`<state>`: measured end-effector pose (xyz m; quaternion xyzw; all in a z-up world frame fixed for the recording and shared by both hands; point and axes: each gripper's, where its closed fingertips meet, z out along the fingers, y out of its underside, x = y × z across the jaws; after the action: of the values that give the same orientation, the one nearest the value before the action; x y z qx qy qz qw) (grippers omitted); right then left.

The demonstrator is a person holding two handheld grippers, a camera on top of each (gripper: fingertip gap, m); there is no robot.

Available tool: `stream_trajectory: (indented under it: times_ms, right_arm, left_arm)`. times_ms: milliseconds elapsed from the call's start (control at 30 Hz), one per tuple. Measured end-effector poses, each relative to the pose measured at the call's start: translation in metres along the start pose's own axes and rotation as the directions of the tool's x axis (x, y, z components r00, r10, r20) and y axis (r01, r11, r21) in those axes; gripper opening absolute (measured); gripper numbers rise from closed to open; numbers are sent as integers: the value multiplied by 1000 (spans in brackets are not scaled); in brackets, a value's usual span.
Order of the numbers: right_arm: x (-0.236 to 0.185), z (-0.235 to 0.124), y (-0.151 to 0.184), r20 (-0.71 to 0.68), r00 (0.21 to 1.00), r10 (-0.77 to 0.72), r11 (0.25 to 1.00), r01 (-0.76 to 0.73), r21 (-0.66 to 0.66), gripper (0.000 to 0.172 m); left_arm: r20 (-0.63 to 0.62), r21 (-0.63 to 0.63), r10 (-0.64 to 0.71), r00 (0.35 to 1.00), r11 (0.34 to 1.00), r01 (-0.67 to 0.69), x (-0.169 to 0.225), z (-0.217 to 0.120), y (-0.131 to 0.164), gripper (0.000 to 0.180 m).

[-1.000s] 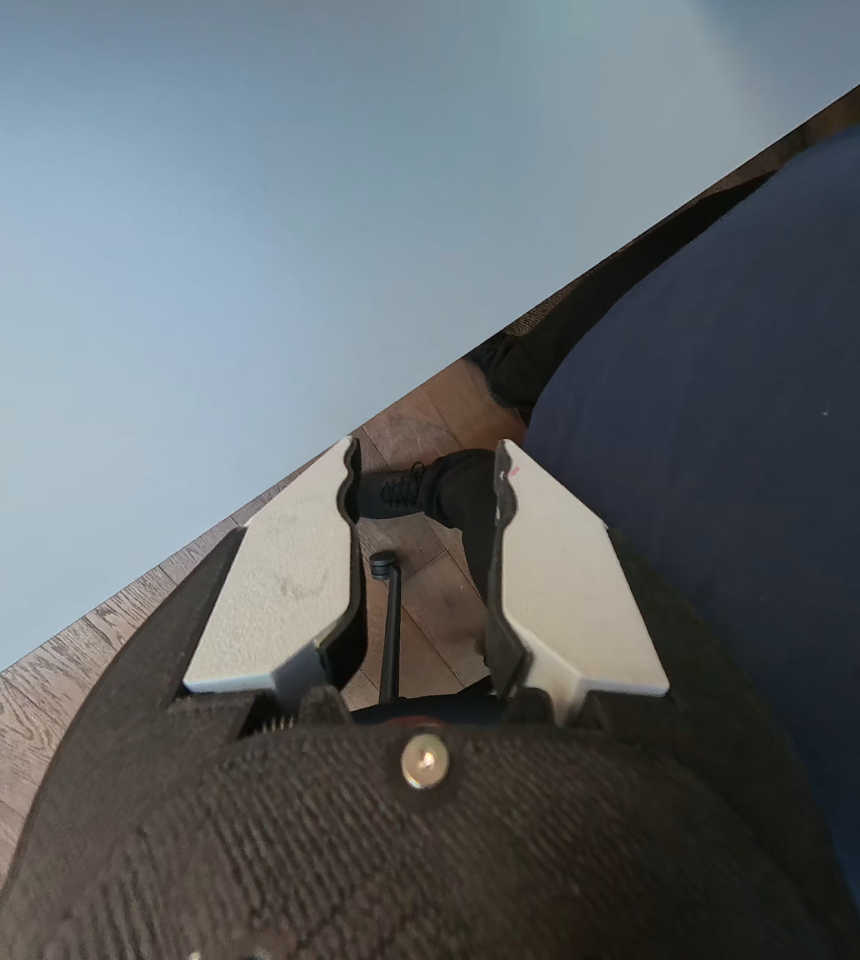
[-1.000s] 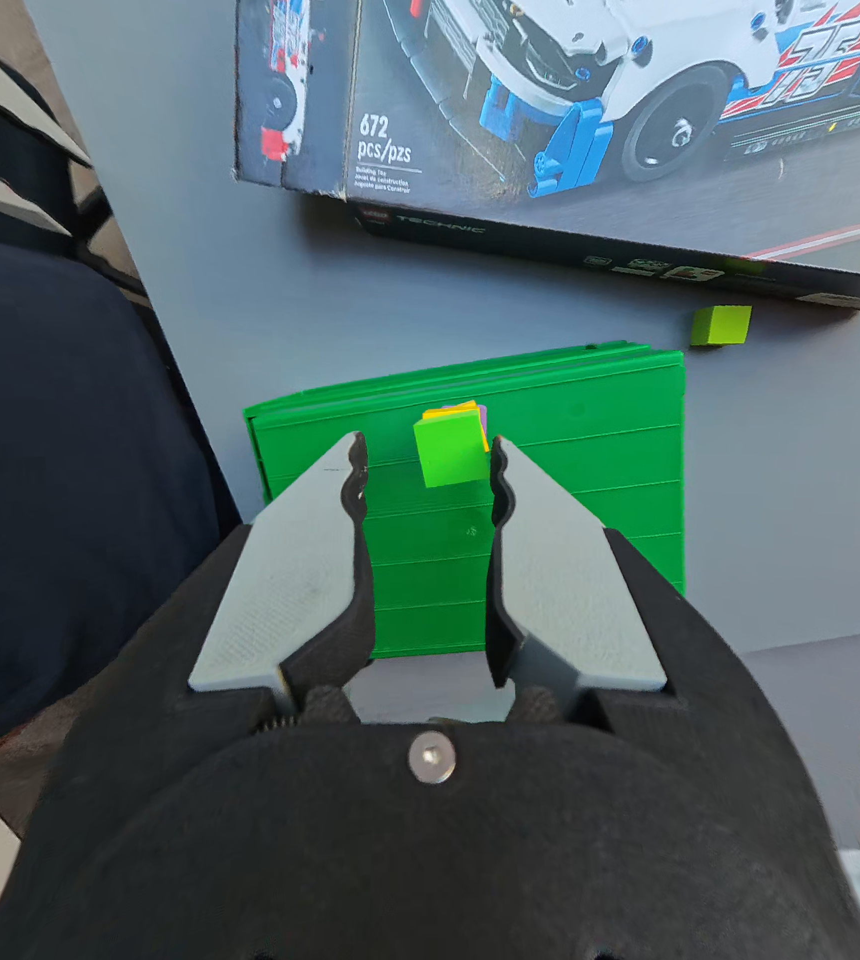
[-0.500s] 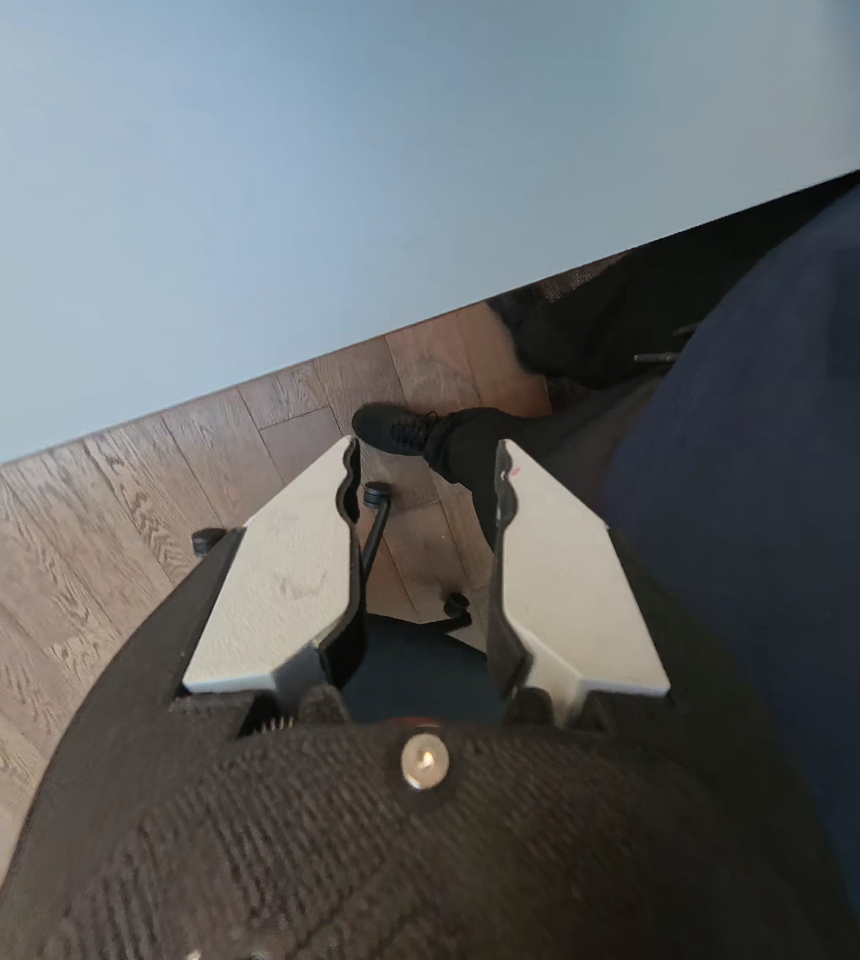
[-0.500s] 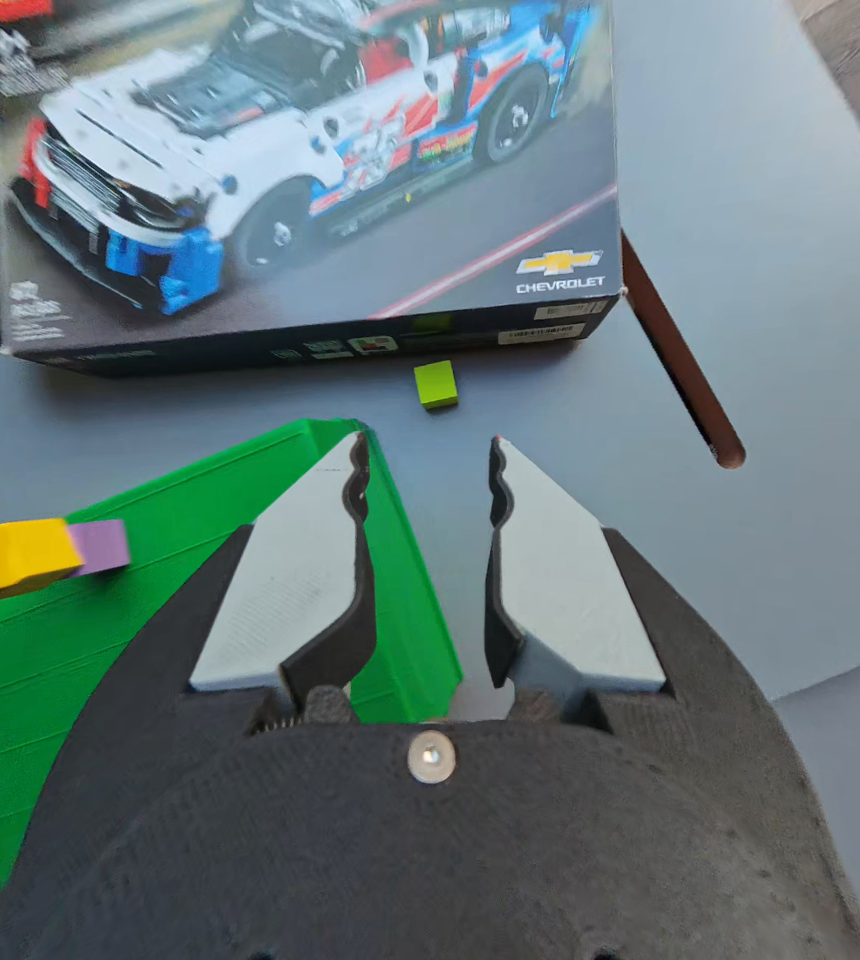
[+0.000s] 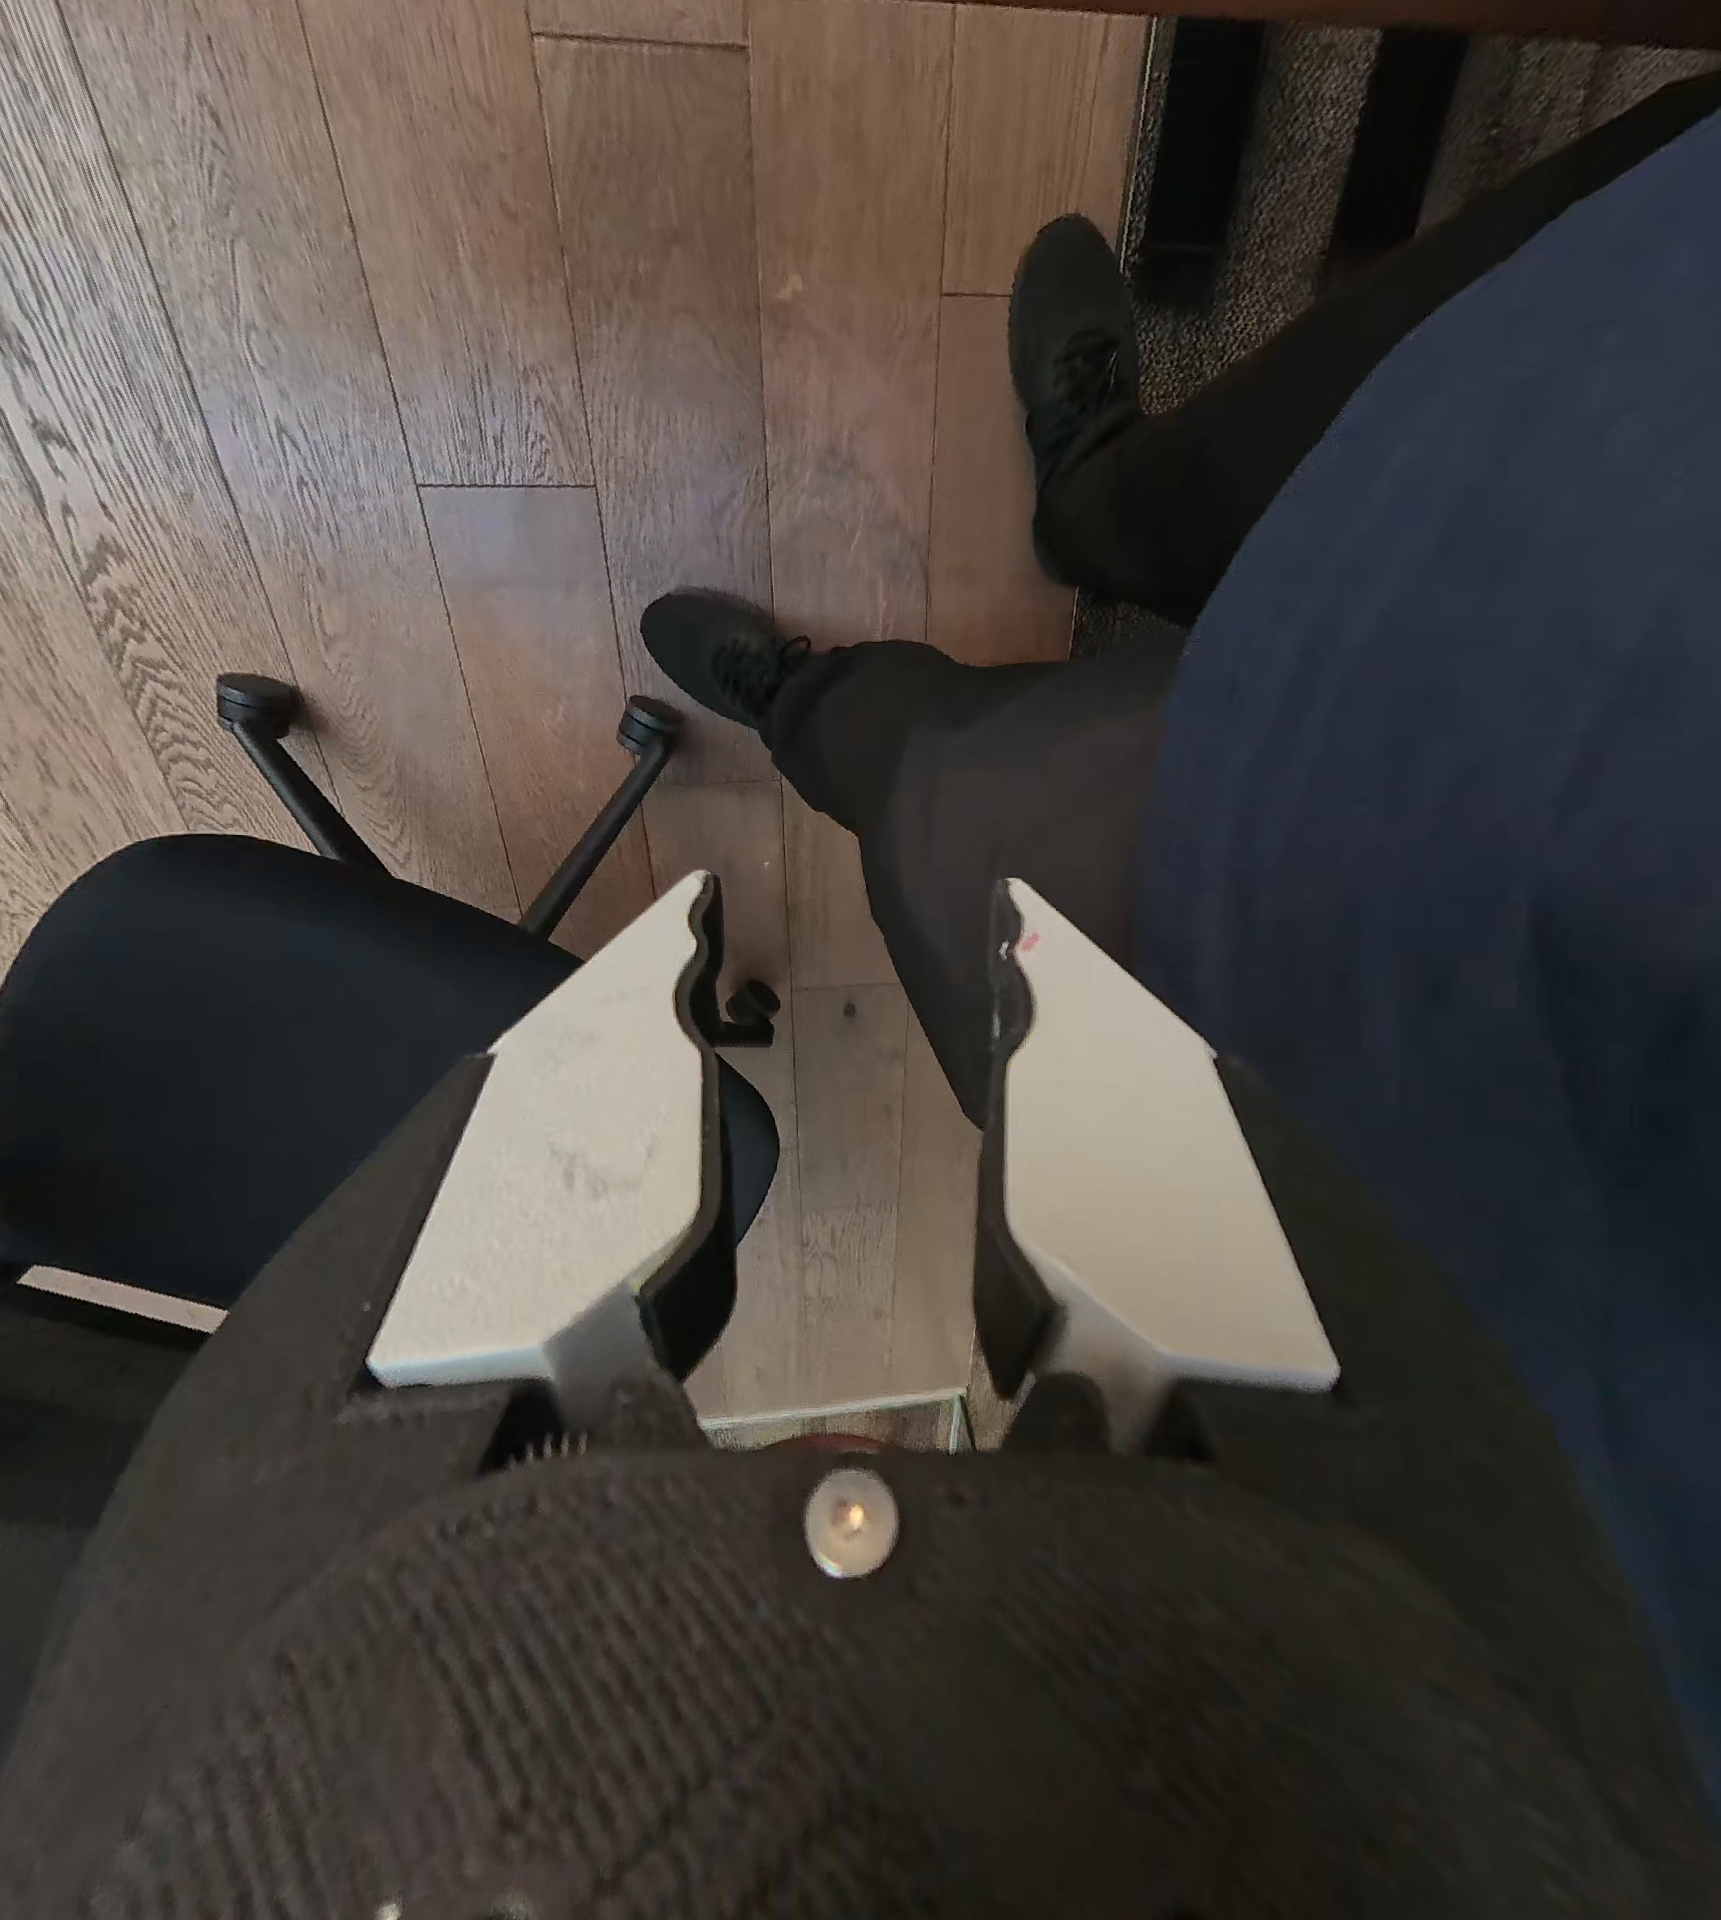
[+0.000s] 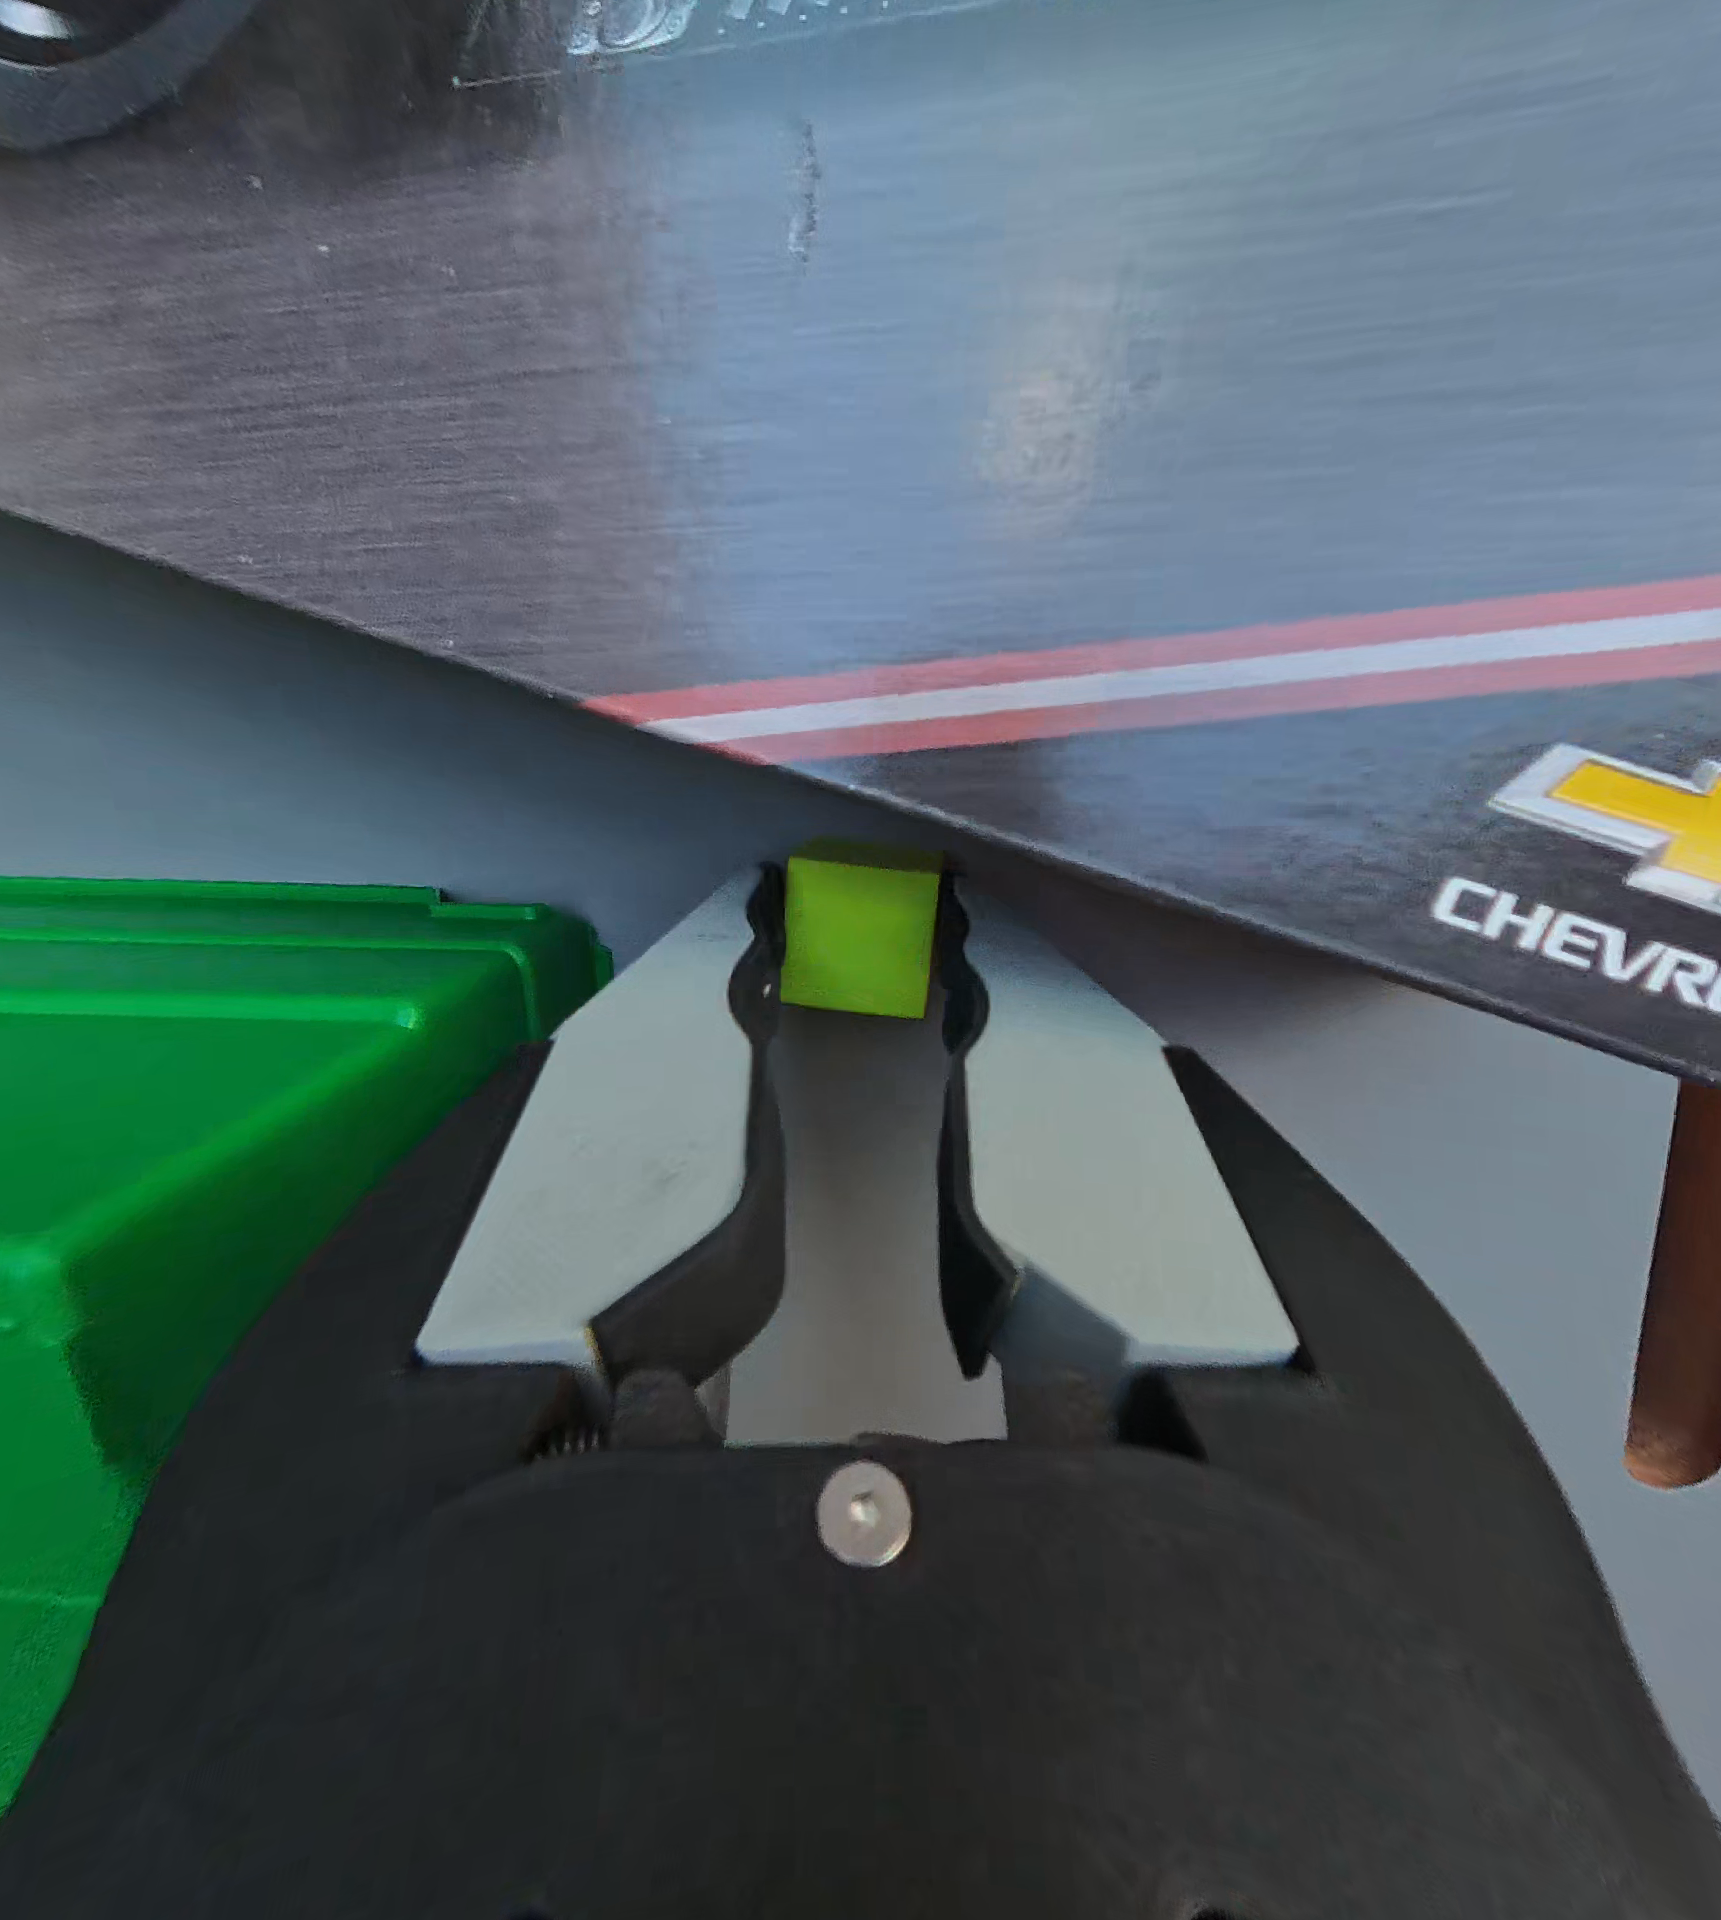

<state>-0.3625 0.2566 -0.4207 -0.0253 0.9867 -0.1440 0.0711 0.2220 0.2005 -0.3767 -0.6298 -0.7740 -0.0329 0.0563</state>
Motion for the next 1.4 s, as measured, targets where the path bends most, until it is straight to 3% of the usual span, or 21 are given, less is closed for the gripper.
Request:
stream_trajectory:
  times_ms: [133, 267, 400, 533, 800, 1167, 1400]
  right_arm:
    - [-7, -36, -1, 21, 998, 58, 997, -59, 58, 27]
    - [-22, -114, -4, 2, 996, 91, 985, -91, 149, 27]
    - [-71, -194, -16, 20, 998, 59, 968, -62, 244, 26]
    - [-124, -234, -25, -10, 999, 38, 959, -34, 282, 27]
    - [-188, -223, -16, -94, 990, 104, 980, -86, 181, 27]
    - [-213, -186, -21, -179, 984, -22, 1000, 25, 18, 27]
    - [-209, -179, -21, -178, 983, -32, 999, 34, 10, 27]
  left_arm:
    - [-9, -10, 45, 999, 999, -45, 2, 3, -4, 50]
    - [-40, 14, 92, 995, 996, -92, -2, 12, -17, 50]
    - [-75, 90, 204, 976, 976, -197, -6, 20, -50, 49]
    - [-97, 201, 348, 933, 924, -324, -12, 22, -94, 49]
    - [-135, 377, 563, 815, 790, -483, -25, 16, -140, 48]
    - [-170, 431, 550, 818, 788, -440, -39, 17, -125, 47]
    - [-174, 425, 541, 823, 795, -433, -32, 19, -121, 47]
